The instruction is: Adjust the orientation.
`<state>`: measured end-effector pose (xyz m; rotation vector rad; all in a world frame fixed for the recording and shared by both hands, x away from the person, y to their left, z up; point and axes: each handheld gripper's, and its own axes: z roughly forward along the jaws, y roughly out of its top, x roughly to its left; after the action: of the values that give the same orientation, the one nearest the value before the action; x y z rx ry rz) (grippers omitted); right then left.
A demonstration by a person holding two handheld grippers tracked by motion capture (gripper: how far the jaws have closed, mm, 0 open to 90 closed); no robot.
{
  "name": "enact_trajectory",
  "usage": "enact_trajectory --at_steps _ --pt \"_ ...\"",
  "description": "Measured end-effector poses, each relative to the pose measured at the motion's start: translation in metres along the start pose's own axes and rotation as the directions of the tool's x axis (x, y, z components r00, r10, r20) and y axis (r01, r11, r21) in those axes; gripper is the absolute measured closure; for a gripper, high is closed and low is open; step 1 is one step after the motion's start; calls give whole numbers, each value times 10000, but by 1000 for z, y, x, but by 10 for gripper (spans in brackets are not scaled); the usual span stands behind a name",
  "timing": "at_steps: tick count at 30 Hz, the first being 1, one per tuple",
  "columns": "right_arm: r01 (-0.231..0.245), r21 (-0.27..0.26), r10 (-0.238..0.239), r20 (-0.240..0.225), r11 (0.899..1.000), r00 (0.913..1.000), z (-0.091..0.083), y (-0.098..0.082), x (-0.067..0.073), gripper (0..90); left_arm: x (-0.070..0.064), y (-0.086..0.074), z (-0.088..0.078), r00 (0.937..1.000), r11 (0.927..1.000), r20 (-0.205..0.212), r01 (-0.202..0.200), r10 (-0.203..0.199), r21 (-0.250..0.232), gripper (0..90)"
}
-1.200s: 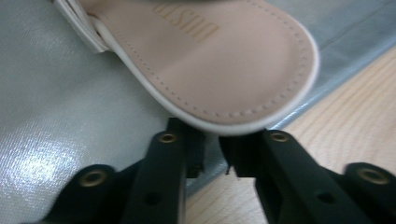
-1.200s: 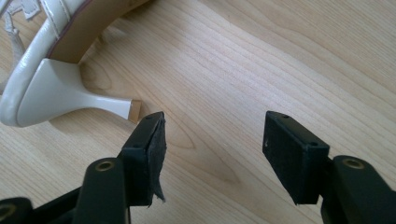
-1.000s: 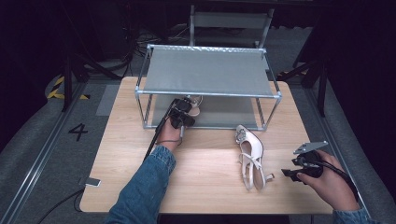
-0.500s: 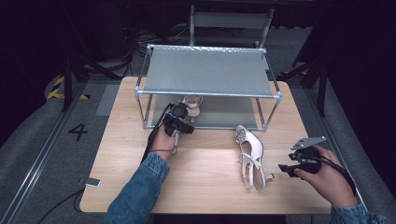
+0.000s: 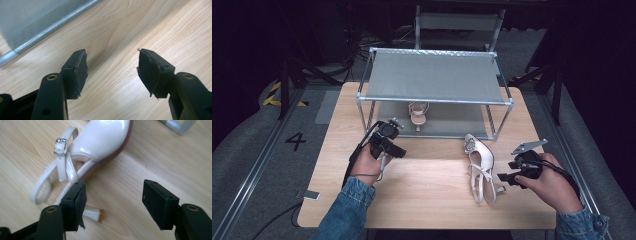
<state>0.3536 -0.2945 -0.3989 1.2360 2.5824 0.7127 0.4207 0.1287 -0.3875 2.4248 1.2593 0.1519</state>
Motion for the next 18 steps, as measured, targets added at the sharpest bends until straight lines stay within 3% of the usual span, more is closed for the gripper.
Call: enact_trajectory --at_steps 4,14,18 --pt "-288 94 290 -207 9995 9994 4 7 6 345 8 -10 -9 9995 9995 -26 321 -321 -80 403" --pt "-1 56 3 -450 10000 9990 8 22 23 307 15 -29 -17 9967 9969 -245 774 -776 -104 404" --pt "-2 602 29 -458 9982 9989 16 24 30 286 18 -33 -18 9951 9956 -349 923 -927 -134 404"
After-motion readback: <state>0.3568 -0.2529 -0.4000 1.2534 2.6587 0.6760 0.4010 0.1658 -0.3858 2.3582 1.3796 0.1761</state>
